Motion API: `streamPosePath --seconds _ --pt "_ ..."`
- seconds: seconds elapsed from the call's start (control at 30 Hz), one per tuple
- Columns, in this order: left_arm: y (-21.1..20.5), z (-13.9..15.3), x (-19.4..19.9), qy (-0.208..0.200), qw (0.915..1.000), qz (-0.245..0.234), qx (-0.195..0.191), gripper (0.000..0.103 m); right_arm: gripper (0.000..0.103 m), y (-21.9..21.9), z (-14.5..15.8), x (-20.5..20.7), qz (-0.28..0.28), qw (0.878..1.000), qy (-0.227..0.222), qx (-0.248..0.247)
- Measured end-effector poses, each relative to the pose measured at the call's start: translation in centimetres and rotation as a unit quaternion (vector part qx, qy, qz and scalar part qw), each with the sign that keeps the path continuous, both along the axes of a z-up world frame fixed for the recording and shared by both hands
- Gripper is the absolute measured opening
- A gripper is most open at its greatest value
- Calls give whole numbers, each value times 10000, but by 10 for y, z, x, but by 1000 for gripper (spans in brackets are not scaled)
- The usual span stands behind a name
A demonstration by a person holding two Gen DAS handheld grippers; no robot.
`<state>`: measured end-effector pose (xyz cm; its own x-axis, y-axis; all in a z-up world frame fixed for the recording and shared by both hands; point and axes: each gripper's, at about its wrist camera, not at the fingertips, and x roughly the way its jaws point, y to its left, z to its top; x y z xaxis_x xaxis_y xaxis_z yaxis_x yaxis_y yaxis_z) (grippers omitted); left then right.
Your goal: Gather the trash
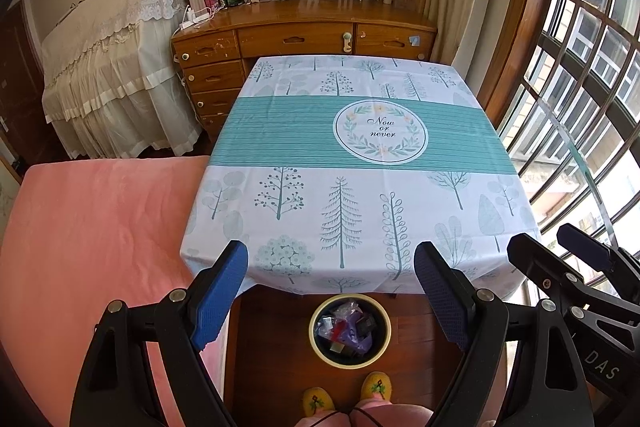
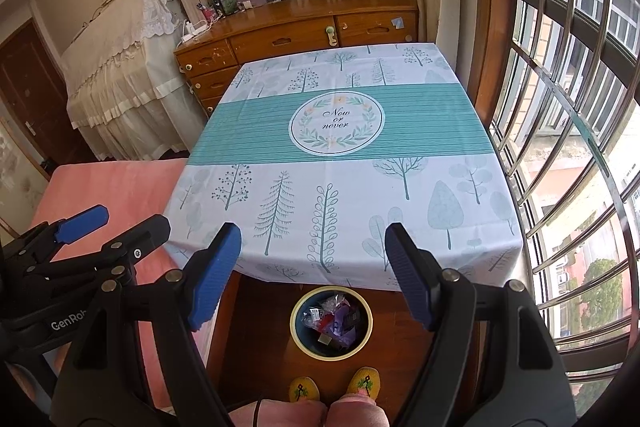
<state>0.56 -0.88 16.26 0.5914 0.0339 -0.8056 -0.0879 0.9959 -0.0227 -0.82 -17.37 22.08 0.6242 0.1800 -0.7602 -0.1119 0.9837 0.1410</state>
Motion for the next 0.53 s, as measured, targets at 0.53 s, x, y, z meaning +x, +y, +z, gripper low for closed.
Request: streamPosePath --seconds 0.53 --pt "1 -1 1 9 10000 -28 12 87 72 0 1 1 -7 10000 3 0"
